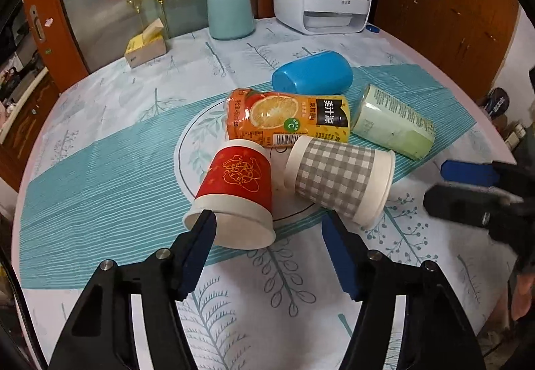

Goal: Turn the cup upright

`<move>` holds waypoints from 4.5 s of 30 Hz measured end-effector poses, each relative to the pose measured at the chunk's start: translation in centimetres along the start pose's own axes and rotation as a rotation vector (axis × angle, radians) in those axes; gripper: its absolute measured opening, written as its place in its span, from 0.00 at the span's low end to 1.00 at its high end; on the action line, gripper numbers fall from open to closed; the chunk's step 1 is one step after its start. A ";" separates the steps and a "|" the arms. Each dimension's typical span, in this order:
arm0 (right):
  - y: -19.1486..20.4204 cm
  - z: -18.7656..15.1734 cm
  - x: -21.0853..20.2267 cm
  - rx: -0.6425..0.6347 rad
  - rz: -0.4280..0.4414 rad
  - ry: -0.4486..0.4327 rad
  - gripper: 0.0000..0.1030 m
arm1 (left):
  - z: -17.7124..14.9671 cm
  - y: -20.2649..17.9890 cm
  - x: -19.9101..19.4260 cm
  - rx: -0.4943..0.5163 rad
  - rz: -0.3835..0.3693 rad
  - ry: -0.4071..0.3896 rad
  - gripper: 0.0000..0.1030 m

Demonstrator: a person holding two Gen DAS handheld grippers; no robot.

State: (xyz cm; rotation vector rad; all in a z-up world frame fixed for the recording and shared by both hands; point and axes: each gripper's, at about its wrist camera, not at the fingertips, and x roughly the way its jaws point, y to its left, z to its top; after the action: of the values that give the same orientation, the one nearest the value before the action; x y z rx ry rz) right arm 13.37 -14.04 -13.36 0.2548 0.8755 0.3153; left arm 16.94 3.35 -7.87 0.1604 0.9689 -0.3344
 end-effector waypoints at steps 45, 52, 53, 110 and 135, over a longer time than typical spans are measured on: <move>-1.0 0.1 2.5 0.033 0.009 0.070 0.74 | 3.0 4.9 6.8 0.102 -0.185 0.212 0.77; -0.9 0.1 2.3 0.032 0.005 0.066 0.74 | 2.9 4.5 5.7 0.112 -0.164 0.171 0.70; -0.9 0.1 2.2 0.034 0.007 0.064 0.74 | 2.9 4.4 5.3 0.114 -0.163 0.168 0.70; 5.2 -4.8 -1.8 -0.862 0.061 0.192 0.74 | -7.0 -2.1 -3.7 0.129 -0.239 0.158 0.78; 10.0 -7.5 5.9 -1.343 -0.116 0.452 0.59 | -9.6 0.4 -2.5 -0.208 -0.147 0.182 0.78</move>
State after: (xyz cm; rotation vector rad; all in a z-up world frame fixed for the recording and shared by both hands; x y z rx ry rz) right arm 9.32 -1.96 -18.72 -1.1435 0.9382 0.7952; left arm 8.31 6.91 -11.16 -0.0720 1.1918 -0.3556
